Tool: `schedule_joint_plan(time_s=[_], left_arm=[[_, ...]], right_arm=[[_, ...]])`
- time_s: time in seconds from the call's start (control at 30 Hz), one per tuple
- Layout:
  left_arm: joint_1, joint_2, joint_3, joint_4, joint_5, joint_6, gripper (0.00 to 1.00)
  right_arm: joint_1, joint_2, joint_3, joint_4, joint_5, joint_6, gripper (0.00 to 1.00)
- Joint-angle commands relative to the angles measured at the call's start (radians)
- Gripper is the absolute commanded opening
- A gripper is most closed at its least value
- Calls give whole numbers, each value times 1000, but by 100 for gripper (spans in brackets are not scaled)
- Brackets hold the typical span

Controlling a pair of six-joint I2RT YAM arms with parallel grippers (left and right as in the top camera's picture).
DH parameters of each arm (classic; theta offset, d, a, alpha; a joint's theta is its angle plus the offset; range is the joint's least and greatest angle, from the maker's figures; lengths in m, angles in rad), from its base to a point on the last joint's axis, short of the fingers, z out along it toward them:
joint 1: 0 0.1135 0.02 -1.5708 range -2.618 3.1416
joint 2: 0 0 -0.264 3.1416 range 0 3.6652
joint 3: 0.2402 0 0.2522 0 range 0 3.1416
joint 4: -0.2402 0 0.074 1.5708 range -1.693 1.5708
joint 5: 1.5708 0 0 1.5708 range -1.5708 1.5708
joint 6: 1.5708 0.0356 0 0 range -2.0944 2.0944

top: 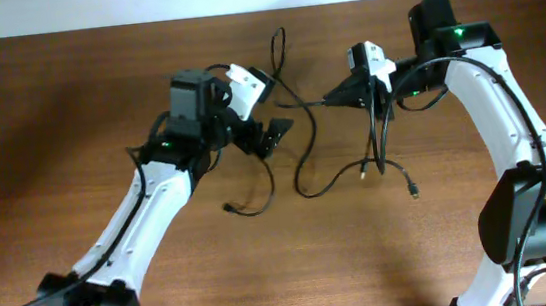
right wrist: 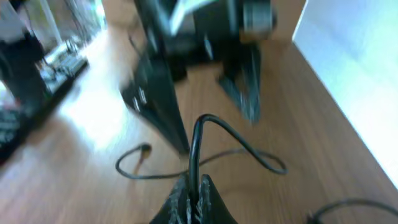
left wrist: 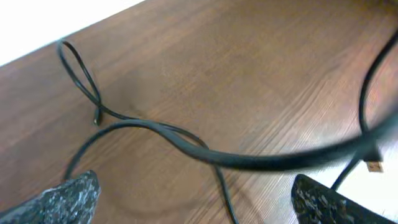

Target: Untangle cables

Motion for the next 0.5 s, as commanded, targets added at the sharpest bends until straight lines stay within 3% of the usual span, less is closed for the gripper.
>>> schedule_joint_plan(time_s=[0.0, 0.03, 0.07, 0.1, 0.13, 0.2, 0.23, 0.27, 0.3, 0.33, 0.37, 0.47], left_arm=[[-3, 17, 3, 97, 24, 46, 89], [-3, 17, 3, 111, 18, 46, 17], [-1, 17, 3, 114, -12, 3, 0], [0, 17, 4, 129, -98, -108, 0], [0, 16, 5, 164, -113, -166, 0], [-1, 10, 23, 188, -87, -192, 0], [0, 3, 25, 171, -55, -191, 12], [0, -6, 25, 133, -42, -190, 42], [-1, -13, 25, 85, -24, -191, 81], [-1, -22, 25, 55, 35, -191, 88], [-1, -39, 25, 56, 127, -192, 88], [-1, -137, 28, 25, 213, -253, 89]], right_arm=[[32, -16, 34, -3, -254, 34, 4], [37, -16, 34, -3, -254, 34, 4], [41, -16, 34, -2, -254, 34, 16], [38, -16, 34, 17, -232, 34, 64], [29, -16, 34, 45, -175, 34, 84], [20, -16, 34, 50, -20, 34, 84], [20, -16, 34, 37, 110, 34, 84], [21, -16, 33, 14, 241, 45, 84], [23, -15, 29, 2, 359, 45, 84], [23, -11, 17, 6, 462, 45, 75], [23, 8, 2, 3, 531, 45, 64], [22, 117, -63, 20, 616, 41, 64]])
